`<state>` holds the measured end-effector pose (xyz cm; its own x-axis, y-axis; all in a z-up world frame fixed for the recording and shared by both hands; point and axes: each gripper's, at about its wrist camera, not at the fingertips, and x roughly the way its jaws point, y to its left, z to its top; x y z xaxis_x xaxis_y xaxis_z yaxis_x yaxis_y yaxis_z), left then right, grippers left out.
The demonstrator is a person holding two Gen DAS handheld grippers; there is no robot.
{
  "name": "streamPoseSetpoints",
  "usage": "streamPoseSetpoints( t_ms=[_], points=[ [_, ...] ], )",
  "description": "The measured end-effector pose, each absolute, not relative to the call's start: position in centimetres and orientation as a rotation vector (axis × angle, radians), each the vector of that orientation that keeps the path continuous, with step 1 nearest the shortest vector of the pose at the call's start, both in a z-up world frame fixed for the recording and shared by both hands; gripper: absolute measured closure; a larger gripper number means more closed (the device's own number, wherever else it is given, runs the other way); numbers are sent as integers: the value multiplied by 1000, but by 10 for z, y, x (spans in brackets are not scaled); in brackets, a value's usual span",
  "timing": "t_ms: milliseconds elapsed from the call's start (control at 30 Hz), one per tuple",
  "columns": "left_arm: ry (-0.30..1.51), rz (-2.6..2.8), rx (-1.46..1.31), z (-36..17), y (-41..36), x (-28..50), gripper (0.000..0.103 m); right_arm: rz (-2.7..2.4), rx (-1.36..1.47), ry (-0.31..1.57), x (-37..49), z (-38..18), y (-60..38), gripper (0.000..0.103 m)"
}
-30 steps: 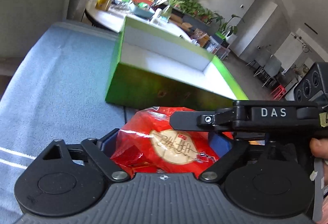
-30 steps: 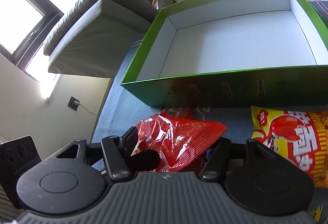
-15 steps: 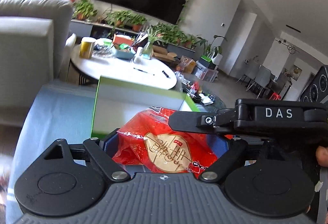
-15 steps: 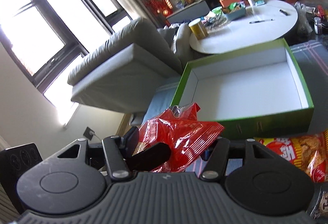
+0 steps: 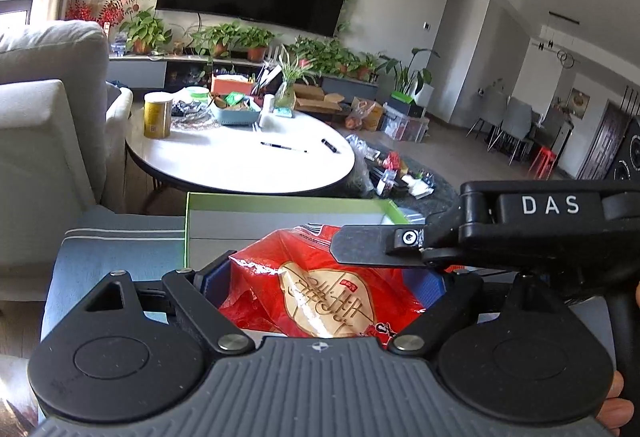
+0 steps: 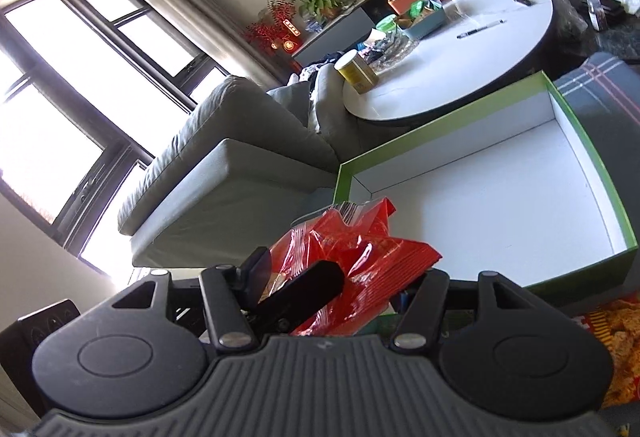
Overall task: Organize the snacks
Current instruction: 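Carry the red bag into the green box and open the grippers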
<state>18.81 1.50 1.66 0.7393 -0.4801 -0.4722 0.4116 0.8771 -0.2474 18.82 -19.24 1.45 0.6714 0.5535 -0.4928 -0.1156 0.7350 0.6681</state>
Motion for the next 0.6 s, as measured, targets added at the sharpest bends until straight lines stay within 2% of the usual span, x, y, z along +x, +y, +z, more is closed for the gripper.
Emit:
streamPoseSetpoints(
  t_ms=[433, 600],
  points=[
    [675, -525, -130, -39, 19, 242, 16, 367, 698, 875, 223, -31, -189, 1],
    [650, -526, -101, -35, 20, 237, 15, 385, 671, 883, 218, -33, -190, 1]
  ],
)
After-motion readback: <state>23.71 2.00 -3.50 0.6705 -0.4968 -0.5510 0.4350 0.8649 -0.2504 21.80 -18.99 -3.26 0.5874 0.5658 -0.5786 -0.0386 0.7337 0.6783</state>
